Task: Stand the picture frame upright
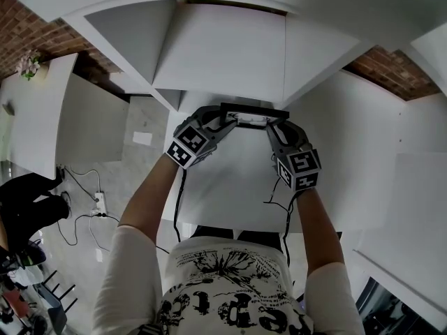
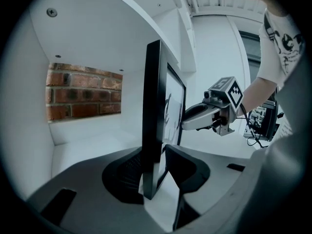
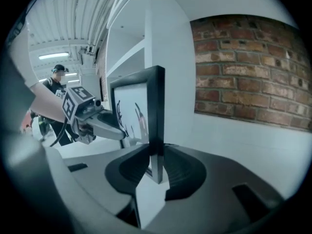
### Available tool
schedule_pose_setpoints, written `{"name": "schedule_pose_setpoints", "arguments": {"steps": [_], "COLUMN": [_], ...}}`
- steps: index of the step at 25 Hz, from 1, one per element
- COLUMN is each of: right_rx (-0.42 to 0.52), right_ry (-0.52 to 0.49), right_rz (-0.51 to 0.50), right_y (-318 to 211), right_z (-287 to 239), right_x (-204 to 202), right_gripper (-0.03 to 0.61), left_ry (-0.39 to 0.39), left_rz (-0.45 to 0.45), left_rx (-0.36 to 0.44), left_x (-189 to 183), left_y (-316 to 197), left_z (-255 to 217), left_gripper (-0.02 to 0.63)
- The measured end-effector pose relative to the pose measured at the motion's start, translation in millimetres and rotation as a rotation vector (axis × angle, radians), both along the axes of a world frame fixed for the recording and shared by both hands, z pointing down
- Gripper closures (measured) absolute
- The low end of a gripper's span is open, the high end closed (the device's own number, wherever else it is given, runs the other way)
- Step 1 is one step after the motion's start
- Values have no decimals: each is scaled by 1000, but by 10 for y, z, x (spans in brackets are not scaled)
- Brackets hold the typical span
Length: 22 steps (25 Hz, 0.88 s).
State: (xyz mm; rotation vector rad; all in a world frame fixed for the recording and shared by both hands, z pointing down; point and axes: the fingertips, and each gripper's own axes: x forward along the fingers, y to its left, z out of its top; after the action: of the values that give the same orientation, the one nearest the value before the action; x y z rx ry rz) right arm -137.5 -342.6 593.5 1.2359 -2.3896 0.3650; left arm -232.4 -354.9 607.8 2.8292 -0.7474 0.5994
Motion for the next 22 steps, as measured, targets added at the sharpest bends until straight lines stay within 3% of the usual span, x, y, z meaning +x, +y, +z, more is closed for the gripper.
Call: {"name": "schedule_pose_setpoints", "arguments": {"steps": [3, 13, 16, 18, 22], "right_rx": [-20, -19, -19, -16, -23], "right_ry": [-36, -22, -24, -26, -25], "right_rz": [32, 33, 39, 52, 105], "right_y": [-29, -14, -20, -13, -5], "right_z": [-15, 15, 18, 16, 67], "right_x": [8, 2, 5, 9, 0], "right_gripper": [483, 483, 482, 479, 450], "left_ry": [-1, -24, -25, -22, -18], "left_rz": [-5, -16, -71, -136, -226], "left_rx": [-4, -21, -40, -46, -21], "left_x": [1, -24, -54, -95, -184], "left_y": [-35, -96, -134, -166, -173], "left_z": [0, 42, 38, 26, 32], "left_gripper": [469, 439, 404, 337, 293]}}
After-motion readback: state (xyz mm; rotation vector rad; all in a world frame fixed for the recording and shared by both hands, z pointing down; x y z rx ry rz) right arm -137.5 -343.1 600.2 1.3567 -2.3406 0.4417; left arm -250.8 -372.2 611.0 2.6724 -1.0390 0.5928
